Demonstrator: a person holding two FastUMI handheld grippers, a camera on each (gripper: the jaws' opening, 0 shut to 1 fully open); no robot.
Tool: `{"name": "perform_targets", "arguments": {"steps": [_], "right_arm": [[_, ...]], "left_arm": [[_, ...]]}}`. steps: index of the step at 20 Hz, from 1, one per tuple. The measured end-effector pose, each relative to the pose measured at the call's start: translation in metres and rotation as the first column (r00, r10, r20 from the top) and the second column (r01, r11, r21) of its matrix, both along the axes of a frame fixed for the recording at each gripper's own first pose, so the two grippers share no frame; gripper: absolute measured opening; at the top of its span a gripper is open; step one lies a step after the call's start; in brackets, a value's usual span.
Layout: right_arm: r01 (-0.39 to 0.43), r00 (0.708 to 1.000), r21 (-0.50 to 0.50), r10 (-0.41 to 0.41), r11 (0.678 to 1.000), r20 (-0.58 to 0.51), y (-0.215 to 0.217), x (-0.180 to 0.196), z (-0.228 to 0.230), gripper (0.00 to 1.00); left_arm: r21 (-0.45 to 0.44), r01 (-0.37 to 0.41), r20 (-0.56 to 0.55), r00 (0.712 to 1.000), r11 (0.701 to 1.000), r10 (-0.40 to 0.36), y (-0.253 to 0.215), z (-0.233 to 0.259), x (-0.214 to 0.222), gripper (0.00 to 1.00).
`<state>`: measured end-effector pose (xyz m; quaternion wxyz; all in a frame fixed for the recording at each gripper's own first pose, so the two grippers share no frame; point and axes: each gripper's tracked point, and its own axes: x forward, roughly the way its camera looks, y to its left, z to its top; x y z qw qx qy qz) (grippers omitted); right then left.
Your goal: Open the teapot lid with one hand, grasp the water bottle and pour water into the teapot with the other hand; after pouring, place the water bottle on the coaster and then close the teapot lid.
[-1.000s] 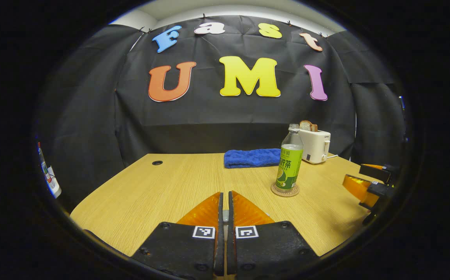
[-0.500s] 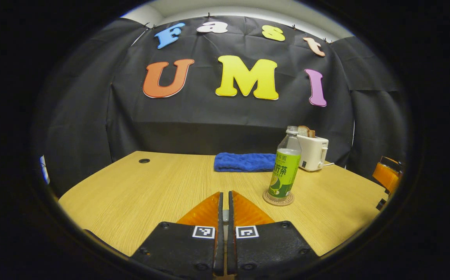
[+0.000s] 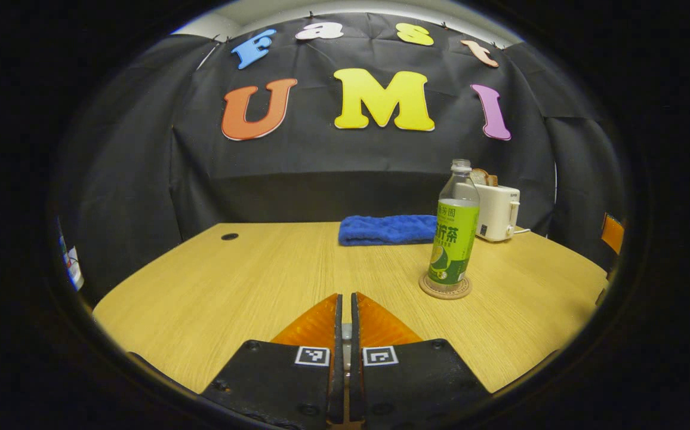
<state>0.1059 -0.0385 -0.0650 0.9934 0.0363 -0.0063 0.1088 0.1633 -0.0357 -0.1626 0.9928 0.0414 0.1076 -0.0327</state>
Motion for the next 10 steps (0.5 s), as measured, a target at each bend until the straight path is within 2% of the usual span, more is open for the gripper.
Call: {"name": "perform_targets", "arguments": {"steps": [5, 9, 10], "right_arm": [[0.011, 1.0, -0.008, -0.011, 1.0, -0.026, 0.0, 0.001, -0.004, 0.95], [0.047, 0.998, -0.035, -0.049, 0.998, -0.044, -0.001, -0.006, 0.004, 0.95], [0.06, 0.997, -0.043, -0.062, 0.997, -0.045, -0.001, -0.01, 0.008, 0.95]], "left_arm": [[0.082, -0.042, 0.024, 0.999, 0.996, 0.041, 0.002, -0.002, 0.003, 0.11], [0.053, -0.032, -0.024, 0.999, 0.998, 0.033, -0.002, 0.0, 0.002, 0.14], [0.035, -0.03, -0.019, 0.999, 0.999, 0.031, -0.004, 0.009, 0.0, 0.19]]}}
